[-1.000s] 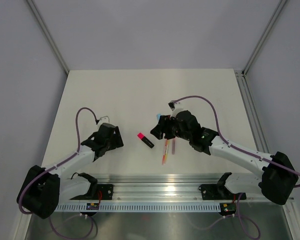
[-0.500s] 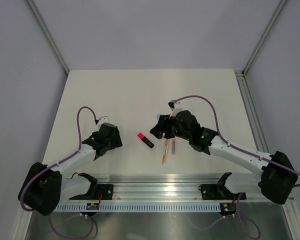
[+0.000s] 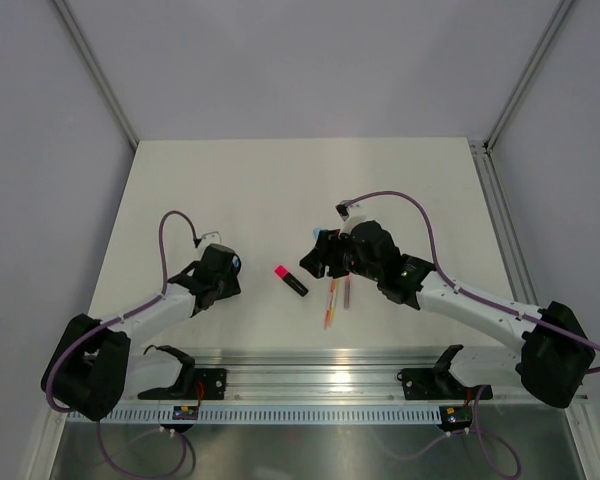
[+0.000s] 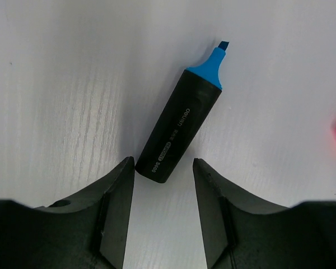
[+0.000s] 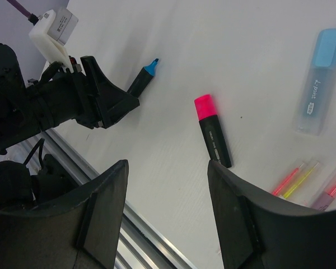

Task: Insert the pens into the pen caps
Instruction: Pick up the pen from the center of the board.

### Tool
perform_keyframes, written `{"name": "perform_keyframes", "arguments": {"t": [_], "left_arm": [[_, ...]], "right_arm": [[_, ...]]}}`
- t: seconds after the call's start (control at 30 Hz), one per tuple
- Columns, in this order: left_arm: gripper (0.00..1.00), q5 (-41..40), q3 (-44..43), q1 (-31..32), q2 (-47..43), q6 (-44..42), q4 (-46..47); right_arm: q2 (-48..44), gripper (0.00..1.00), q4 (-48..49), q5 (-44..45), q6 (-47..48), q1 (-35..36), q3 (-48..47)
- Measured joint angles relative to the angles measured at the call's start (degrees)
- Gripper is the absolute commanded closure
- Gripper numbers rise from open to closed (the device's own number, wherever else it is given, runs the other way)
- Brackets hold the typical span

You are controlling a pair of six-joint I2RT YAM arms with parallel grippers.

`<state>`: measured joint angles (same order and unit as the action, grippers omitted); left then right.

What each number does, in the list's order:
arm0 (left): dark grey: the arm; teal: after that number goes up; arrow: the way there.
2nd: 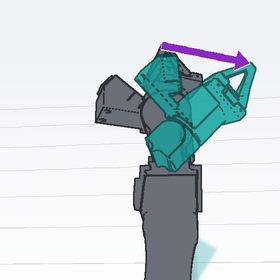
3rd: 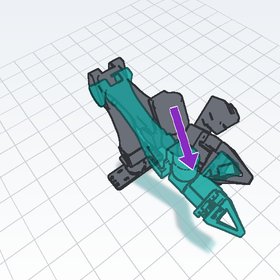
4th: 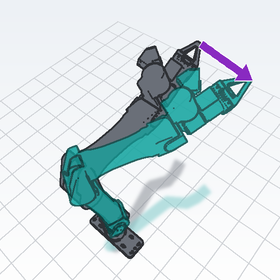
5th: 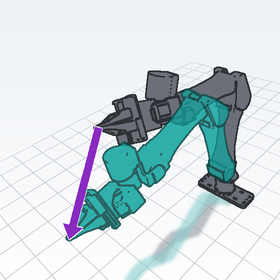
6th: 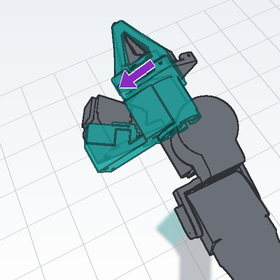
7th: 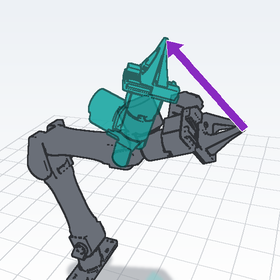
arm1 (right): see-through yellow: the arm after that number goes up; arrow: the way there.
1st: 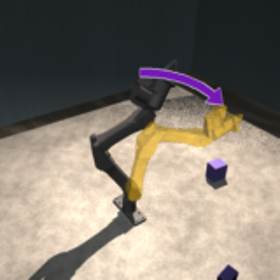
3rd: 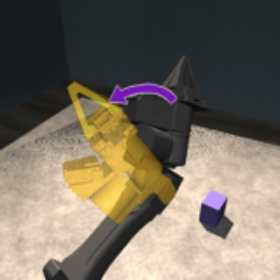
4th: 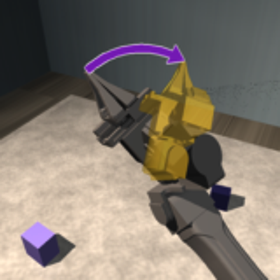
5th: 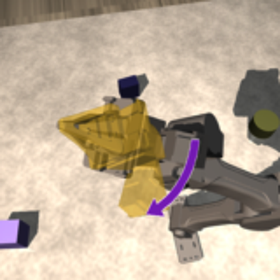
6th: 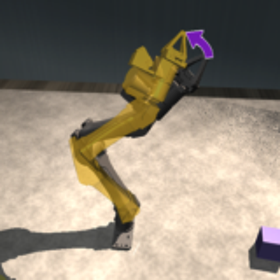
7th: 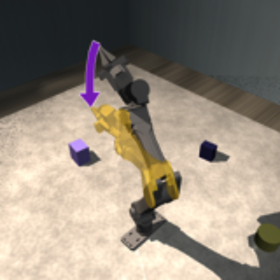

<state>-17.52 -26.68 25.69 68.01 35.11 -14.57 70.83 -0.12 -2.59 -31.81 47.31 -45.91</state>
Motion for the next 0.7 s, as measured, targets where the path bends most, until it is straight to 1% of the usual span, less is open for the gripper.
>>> {"name": "perform_keyframes", "arguments": {"t": [0.13, 0.2, 0.27, 0.3, 0.33, 0.37, 0.4, 0.43, 0.47, 0.53, 0.57, 0.7], "left_arm": [[0.54, 0.2, -0.8, 0.0, 1.6, -0.2, 0.4], [0.54, 0.2, -1.1, 0.0, 2.2, -0.2, 0.7], [0.56, 0.3, -1.3, 0.0, 2.5, -0.3, 0.8], [0.58, 0.3, -1.4, 0.0, 2.7, -0.3, 0.8], [0.63, 0.3, -1.5, 0.0, 2.9, -0.3, 0.9], [0.65, 0.2, -1.7, 0.0, 3.2, -0.3, 0.9], [0.68, 0.3, -2.0, 0.0, 3.6, -0.5, 0.9], [0.71, 0.3, -2.2, 0.0, 3.9, -0.5, 1.0], [0.76, 0.3, -2.4, 0.0, 4.2, -0.5, 1.1], [0.82, 0.3, -2.6, 0.0, 4.4, -0.5, 1.4], [0.90, 0.3, -2.7, 0.0, 4.5, -0.6, 1.4], [1.00, 0.3, -2.7, 0.0, 4.3, -0.6, 1.4]], "right_arm": [[0.7, 0.36, 0.4, 0.0, 0.0, 0.0, 0.0], [0.8, 0.39, 0.6, 0.0, 0.0, 0.0, 0.1], [0.8, 0.40, 0.8, 0.0, 0.0, 0.0, 0.1], [0.8, 0.41, 0.9, 0.0, 0.0, 0.0, 0.1], [0.9, 0.43, 0.9, -0.1, 0.0, 0.0, 0.1], [1.2, 0.47, 0.9, -0.1, 0.0, 0.0, 0.0], [1.9, 0.57, 0.6, -0.3, 0.1, 0.0, -0.3], [3.0, 0.64, 0.1, -0.5, 0.4, 0.0, -0.7], [4.5, 0.70, -0.6, -0.9, 0.3, -0.1, -1.6], [7.9, 0.78, -1.5, -1.8, 0.4, -0.1, -3.0], [9.5, 0.78, -1.8, -2.2, 0.3, -0.1, -3.6], [14.8, 0.77, -3.1, -3.5, 0.3, -0.1, -4.9]]}}
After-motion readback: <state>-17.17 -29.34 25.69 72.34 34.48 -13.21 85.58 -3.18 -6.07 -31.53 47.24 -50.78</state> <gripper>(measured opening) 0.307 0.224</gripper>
